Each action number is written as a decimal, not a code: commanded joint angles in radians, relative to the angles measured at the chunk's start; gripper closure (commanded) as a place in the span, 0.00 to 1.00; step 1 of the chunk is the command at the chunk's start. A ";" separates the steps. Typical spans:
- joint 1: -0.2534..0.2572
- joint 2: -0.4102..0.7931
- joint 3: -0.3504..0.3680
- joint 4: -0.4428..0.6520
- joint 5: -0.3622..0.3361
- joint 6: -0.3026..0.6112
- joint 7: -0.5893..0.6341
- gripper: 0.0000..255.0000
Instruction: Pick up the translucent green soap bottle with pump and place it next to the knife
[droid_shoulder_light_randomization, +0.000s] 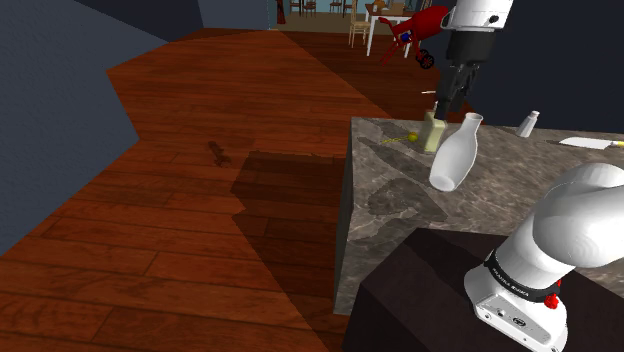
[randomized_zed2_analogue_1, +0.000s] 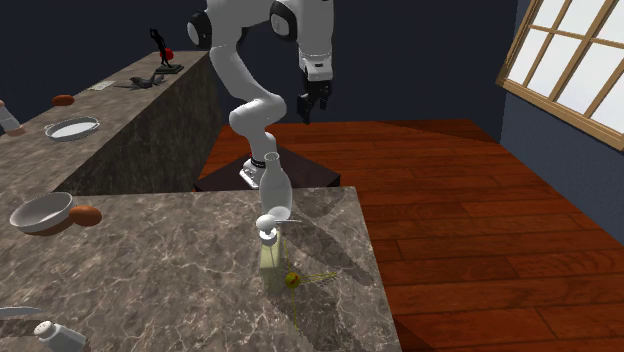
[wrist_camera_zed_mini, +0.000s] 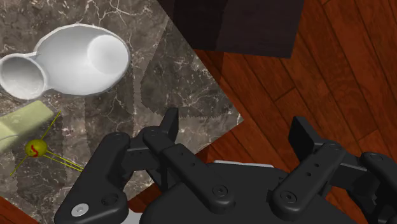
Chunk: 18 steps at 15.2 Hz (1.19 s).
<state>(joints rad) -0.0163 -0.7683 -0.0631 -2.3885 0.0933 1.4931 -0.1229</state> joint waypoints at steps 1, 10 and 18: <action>0.000 0.000 0.000 0.000 0.000 0.000 0.000 0.00; -0.097 0.085 -0.088 -0.117 -0.129 0.289 -0.051 0.00; -0.179 0.235 -0.180 -0.147 -0.220 0.558 -0.084 0.00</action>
<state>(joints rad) -0.1865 -0.5599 -0.2314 -2.5404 -0.1167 2.0144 -0.2033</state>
